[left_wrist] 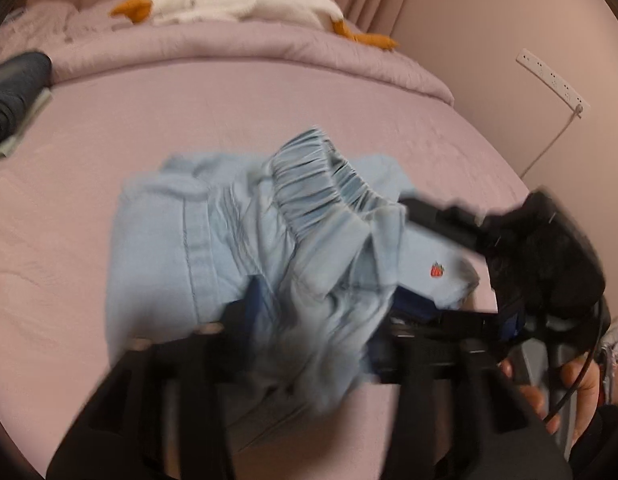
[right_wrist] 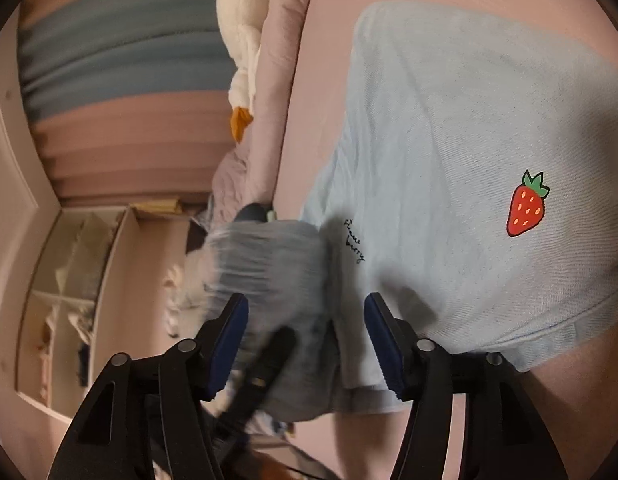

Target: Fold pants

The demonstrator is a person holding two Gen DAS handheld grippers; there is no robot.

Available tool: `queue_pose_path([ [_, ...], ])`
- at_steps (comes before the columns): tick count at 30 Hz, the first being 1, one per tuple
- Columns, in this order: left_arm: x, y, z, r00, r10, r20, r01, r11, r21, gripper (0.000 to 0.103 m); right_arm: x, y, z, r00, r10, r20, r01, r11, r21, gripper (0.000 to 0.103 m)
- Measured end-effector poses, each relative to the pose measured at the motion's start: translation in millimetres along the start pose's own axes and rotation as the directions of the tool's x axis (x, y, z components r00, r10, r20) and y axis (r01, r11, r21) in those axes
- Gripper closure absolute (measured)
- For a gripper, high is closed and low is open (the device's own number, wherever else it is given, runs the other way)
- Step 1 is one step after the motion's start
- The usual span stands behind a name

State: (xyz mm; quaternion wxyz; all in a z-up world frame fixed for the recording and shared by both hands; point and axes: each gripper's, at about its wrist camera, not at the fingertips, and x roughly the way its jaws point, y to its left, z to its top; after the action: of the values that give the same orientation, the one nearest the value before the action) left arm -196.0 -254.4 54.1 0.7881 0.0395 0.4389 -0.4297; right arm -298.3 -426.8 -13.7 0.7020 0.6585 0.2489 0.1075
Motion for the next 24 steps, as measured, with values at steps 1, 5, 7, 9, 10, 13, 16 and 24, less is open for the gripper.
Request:
queue_pose_path([
  [1, 1.0, 0.8, -1.7, 1.000, -0.011, -0.006, 0.011, 1.000, -0.007, 0.042, 0.4, 0.0, 0.4, 1.000, 0.007, 0.000, -0.007, 1.000, 0.008, 0.038],
  [5, -7.6, -0.2, -8.5, 0.999, -0.053, 0.000, 0.053, 0.999, 0.004, 0.038, -2.3, 0.3, 0.9, 1.000, 0.028, 0.002, -0.028, 0.999, 0.034, 0.034],
  [7, -16.8, 1.3, -14.4, 0.996, -0.085, 0.014, 0.085, 0.996, -0.001, 0.034, -0.6, 1.4, 0.7, 1.000, -0.005, -0.019, 0.006, 1.000, 0.023, 0.034],
  [9, -27.9, 4.1, -20.9, 0.991, -0.127, 0.034, 0.127, 0.992, -0.013, 0.025, 3.6, 6.8, -0.2, 0.998, -0.049, -0.036, 0.049, 0.999, -0.004, 0.034],
  [10, -33.7, 6.2, -23.8, 0.990, -0.131, 0.044, 0.132, 0.991, -0.023, 0.022, 4.6, 7.9, 0.1, 0.995, -0.080, -0.053, 0.079, 0.997, -0.024, 0.034],
  [13, -48.2, 15.6, -34.3, 0.989, -0.133, 0.069, 0.136, 0.989, -0.050, 0.021, 11.9, 15.3, -1.1, 0.986, -0.154, -0.071, 0.148, 0.986, -0.083, 0.033],
  [16, -53.1, 29.8, -44.1, 0.993, -0.098, 0.072, 0.105, 0.990, -0.099, 0.021, 12.0, 15.6, 0.0, 0.983, -0.168, -0.074, 0.162, 0.984, -0.076, 0.033],
  [24, -73.2, 66.7, -66.8, 0.993, -0.060, 0.098, 0.085, 0.955, -0.284, 0.020, 42.9, 49.0, -19.5, 0.875, -0.484, -0.029, 0.432, 0.805, -0.407, 0.057],
])
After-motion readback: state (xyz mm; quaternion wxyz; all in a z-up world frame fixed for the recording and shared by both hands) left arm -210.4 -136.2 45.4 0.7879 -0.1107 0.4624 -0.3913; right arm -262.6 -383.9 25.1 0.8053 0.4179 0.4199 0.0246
